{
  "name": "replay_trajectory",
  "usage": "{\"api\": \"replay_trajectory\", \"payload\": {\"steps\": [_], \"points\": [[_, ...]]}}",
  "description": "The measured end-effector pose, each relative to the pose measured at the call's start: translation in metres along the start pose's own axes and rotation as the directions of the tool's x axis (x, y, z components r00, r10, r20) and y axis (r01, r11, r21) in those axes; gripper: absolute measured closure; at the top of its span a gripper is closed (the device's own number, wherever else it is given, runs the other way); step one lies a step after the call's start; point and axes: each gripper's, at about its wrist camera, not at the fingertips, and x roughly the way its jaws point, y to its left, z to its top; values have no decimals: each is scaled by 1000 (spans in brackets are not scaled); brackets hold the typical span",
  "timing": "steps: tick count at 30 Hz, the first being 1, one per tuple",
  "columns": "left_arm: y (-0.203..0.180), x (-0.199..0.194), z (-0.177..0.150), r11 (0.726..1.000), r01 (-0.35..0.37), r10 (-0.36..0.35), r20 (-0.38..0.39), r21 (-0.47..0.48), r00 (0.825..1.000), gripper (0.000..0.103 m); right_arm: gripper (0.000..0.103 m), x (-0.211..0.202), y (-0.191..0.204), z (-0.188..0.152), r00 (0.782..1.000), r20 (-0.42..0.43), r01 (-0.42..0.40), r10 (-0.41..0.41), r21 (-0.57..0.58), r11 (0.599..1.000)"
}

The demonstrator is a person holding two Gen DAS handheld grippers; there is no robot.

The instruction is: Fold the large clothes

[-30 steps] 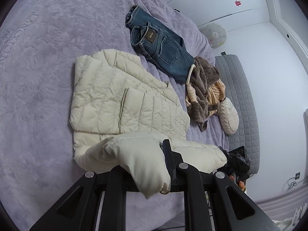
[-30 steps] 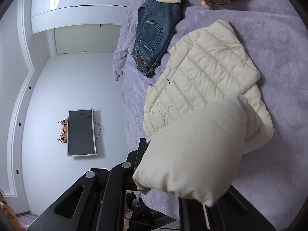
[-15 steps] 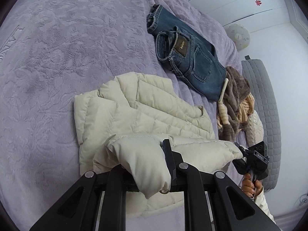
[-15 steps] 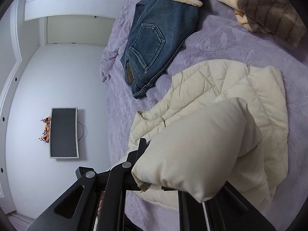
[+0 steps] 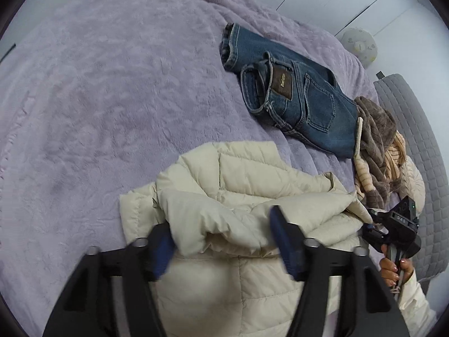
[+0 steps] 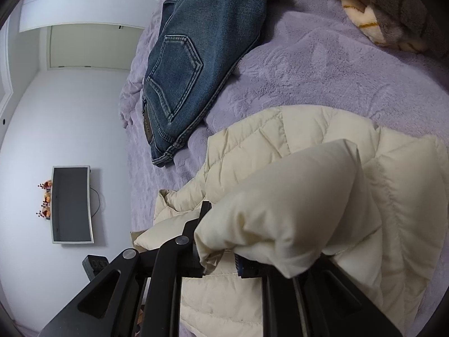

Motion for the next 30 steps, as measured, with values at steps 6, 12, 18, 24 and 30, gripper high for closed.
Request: {"api": "replay_trajectory", "payload": {"steps": [6,12,18,24,30], "points": [[-13,-32,3,992,-115,108,105,61,989,18,30,-25,24,2,998,63,23,-18,-83,996],[-29,-23,-6,983,-114,101,92,145,991,39,74,-46,38,-20,960,129,275,-250,-243,930],[-43,32,2,967,-165,158,51,196,986,52,85,-35,34,-5,912,183,408,-367,-313,857],[-27,73,13,974,-187,185,27,126,982,52,85,2,15,15,882,183,471,-434,-325,820],[-20,88,17,977,-184,182,24,107,983,52,89,19,-2,29,874,182,486,-451,-293,823]]}}
